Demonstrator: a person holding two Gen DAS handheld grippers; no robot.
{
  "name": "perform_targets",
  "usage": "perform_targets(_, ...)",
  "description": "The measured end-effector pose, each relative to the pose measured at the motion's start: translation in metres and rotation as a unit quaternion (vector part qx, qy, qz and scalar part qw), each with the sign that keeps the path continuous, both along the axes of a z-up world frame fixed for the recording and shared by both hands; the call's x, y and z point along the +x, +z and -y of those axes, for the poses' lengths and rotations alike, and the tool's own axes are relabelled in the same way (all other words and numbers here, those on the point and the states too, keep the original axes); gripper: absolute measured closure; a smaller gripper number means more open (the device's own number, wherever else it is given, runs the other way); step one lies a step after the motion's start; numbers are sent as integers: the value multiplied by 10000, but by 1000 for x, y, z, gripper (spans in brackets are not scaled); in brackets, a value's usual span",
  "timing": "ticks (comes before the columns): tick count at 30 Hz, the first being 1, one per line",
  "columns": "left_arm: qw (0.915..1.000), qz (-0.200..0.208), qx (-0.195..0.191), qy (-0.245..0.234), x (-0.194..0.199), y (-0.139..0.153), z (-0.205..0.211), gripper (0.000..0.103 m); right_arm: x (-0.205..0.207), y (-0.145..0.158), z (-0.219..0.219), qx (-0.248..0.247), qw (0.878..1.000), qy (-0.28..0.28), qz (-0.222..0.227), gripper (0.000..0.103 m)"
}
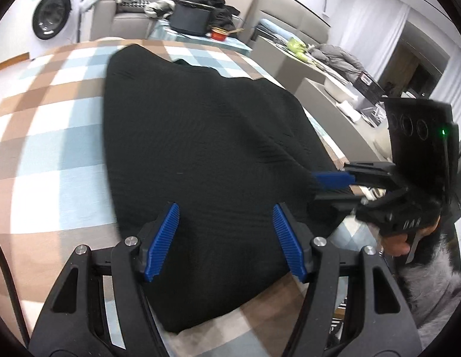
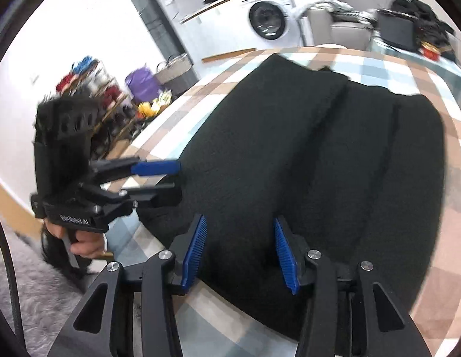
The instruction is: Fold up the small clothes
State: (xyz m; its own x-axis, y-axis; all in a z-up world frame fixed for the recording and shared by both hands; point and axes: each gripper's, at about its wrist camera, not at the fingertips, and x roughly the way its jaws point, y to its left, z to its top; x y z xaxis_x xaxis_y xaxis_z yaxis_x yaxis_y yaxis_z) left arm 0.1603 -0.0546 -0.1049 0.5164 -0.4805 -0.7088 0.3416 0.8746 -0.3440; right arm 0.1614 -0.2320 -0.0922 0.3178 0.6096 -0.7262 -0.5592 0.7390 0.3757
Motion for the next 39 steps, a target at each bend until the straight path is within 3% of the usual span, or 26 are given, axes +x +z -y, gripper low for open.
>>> perform_targets(5, 9994, -79, 163, -281, 9, -9, 24, 40, 2, 0, 38, -258, 9983, -516, -50, 60)
perform_targets(10, 9969, 2, 615, -481, 7, -16, 36, 40, -5, 4, 36, -342, 9988, -333, 73, 64)
perform_targets(14, 9977, -79, 410, -529, 8, -17, 28, 40, -10, -5, 13, -535, 9983, 210, 13, 64)
perform_targets(17, 9981, -118, 318, -522, 9, -17, 23, 40, -5, -18, 6, -657, 9973, 285, -167, 64)
perform_targets(19, 9981, -113, 317, -508, 10, -18, 23, 40, -2, -23, 8, -466, 9983, 289, -221, 65)
perform_targets(22, 9982, -107, 328, -494, 9, -18, 22, 40, -2, -25, 12, -290, 9988, 299, -242, 90)
perform_targets(25, 9982, -132, 334, -470, 9, -16, 21, 40, -18, -12, 13, -351, 9985, 329, 244, 93)
perform_targets(28, 9988, -102, 304, -363, 8, -11, 15, 40, -33, 10, 28, -224, 9982, 45, 563, 93)
perform_targets(34, 9992, -51, 244, -307, 3, -6, 6, 40, -31, -19, 27, -911, 9957, -166, -94, 89)
perform_targets(37, 9994, 20, 206, -270, -1, -1, 1, 40, -17, -1, 28, -624, 9977, -268, 52, 74)
perform_targets(39, 9997, 66, 124, -213, -2, 2, -7, 40, 3, 12, 30, -298, 9985, -436, 134, 73)
